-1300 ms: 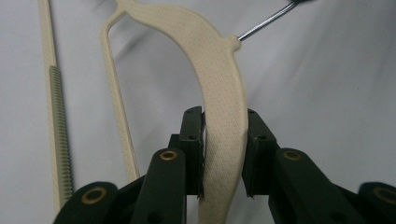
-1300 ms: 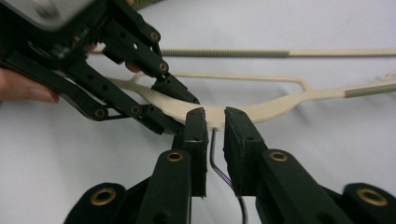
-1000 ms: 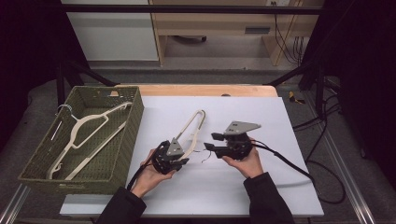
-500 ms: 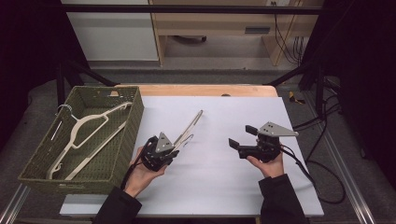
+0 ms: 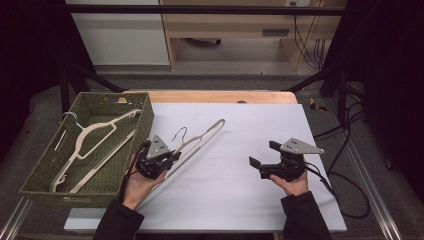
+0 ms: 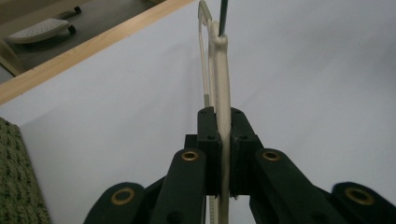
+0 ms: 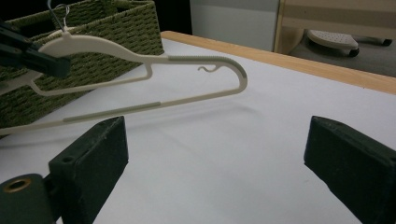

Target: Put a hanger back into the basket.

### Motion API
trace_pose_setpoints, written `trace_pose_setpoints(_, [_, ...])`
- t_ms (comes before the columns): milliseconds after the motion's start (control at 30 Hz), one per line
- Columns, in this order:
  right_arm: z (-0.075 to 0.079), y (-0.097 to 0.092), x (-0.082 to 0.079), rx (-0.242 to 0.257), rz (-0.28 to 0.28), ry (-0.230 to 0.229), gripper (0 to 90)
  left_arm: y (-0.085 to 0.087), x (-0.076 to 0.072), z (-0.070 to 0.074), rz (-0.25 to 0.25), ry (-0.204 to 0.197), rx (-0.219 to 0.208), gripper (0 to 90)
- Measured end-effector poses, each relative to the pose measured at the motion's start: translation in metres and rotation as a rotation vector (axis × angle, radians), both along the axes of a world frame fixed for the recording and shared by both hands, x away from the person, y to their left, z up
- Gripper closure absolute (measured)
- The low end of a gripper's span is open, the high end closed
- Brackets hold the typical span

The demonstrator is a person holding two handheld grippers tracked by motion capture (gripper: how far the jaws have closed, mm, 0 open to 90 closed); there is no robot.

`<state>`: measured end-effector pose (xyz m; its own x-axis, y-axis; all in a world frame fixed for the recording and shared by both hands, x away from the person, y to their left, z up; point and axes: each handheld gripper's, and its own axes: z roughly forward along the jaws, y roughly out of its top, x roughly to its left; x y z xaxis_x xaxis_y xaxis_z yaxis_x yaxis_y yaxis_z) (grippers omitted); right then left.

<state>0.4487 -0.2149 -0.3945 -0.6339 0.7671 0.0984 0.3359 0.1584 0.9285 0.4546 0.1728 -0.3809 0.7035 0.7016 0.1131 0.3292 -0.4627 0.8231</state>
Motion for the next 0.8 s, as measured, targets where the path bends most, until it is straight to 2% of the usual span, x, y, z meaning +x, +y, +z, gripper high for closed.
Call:
trace_pose_setpoints(100, [0.0, -0.008, -0.006, 0.02, 0.0, -0.014, 4.9, 0.003, -0.006, 0.012, -0.01, -0.008, -0.032, 85.5])
trace_pose_setpoints(133, [0.0, -0.01, -0.007, 0.021, -0.001, -0.018, 4.5, 0.004, -0.01, 0.02, -0.02, -0.013, -0.049, 85.5])
trace_pose_setpoints(233, [0.0, -0.012, -0.01, 0.024, -0.001, -0.022, 4.3, 0.004, -0.014, 0.028, -0.041, -0.019, -0.055, 85.5])
trace_pose_setpoints(367, [0.0, -0.016, -0.014, 0.024, -0.006, -0.019, 3.8, 0.004, -0.023, 0.046, -0.075, -0.024, -0.091, 85.5])
trace_pose_setpoints(467, [-0.001, -0.019, -0.015, 0.023, -0.01, -0.02, 3.6, 0.005, -0.025, 0.053, -0.088, -0.027, -0.097, 85.5])
trace_pose_setpoints(500, [-0.001, -0.02, -0.015, 0.021, -0.008, -0.021, 3.4, 0.008, -0.026, 0.061, -0.099, -0.034, -0.095, 85.5])
trace_pose_setpoints(533, [-0.002, -0.021, -0.016, 0.02, -0.007, -0.015, 3.0, 0.008, -0.026, 0.061, -0.099, -0.034, -0.095, 85.5])
trace_pose_setpoints(800, [-0.003, -0.023, -0.018, 0.011, 0.007, -0.028, 2.4, 0.035, -0.022, 0.093, -0.107, -0.034, -0.127, 85.5])
